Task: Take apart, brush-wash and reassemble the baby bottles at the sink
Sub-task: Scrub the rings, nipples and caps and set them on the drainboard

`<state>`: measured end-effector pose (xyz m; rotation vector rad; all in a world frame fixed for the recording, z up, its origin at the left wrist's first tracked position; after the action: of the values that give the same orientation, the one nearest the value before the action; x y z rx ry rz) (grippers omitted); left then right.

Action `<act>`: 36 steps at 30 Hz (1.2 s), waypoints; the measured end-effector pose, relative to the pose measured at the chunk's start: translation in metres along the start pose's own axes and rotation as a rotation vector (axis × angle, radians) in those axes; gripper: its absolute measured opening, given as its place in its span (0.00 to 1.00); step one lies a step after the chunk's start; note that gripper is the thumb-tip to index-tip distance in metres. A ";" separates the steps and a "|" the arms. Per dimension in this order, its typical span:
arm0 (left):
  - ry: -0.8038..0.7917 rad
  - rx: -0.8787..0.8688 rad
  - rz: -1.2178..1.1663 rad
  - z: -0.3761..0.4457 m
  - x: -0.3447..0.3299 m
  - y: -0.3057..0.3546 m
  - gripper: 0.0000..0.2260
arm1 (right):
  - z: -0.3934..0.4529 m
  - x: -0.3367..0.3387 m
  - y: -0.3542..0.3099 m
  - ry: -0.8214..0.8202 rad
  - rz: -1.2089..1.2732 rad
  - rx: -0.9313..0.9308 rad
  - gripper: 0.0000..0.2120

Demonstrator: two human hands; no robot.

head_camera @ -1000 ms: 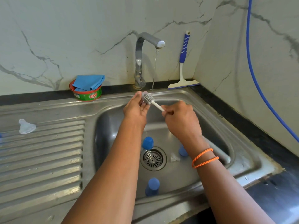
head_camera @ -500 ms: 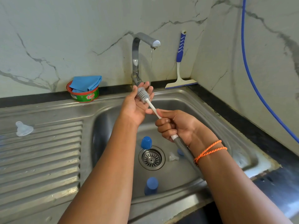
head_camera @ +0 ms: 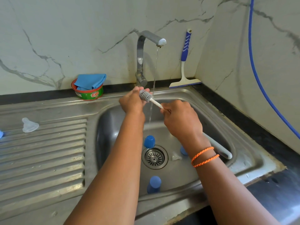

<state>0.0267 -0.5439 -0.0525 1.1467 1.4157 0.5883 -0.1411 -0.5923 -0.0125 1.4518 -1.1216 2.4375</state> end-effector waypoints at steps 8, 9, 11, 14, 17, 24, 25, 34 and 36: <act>0.325 -1.049 1.184 -0.028 -0.002 0.028 0.11 | -0.015 0.016 -0.029 0.108 -0.259 0.026 0.09; 0.331 -1.084 1.215 -0.030 -0.002 0.028 0.10 | -0.016 0.016 -0.030 0.104 -0.267 0.026 0.10; 0.335 -1.125 1.265 -0.030 0.001 0.025 0.08 | -0.017 0.014 -0.031 0.107 -0.251 0.027 0.10; 0.334 -1.122 1.228 -0.027 0.008 0.029 0.08 | -0.011 0.004 -0.019 0.021 0.110 -0.090 0.10; 0.272 -0.927 1.148 -0.023 0.012 0.034 0.09 | 0.000 -0.005 0.005 -0.204 0.725 -0.406 0.07; 0.131 -0.240 0.482 -0.029 0.022 0.034 0.07 | -0.004 0.008 0.028 -0.568 0.993 -0.395 0.13; 0.091 -0.101 0.351 -0.028 0.027 0.033 0.05 | -0.004 0.008 0.027 -0.589 0.988 -0.374 0.13; -0.008 -0.207 0.423 -0.028 0.120 0.101 0.11 | -0.023 -0.022 -0.046 -0.592 0.935 -0.119 0.12; 0.033 -0.315 0.540 -0.034 0.150 0.124 0.08 | -0.027 -0.039 -0.072 -0.497 0.903 -0.077 0.11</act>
<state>0.0535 -0.3534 -0.0050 1.2643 0.9849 1.1700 -0.1088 -0.5118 -0.0118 1.8675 -2.3821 2.4751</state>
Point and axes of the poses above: each hand's wrist, its own z-axis towards the middle knuckle, its own x-axis out of the back of the hand, y = z × x, the point moved 3 cm from there along z, towards the middle knuckle, and after that the axes turned 10 degrees about z, right-handed, at the moved point
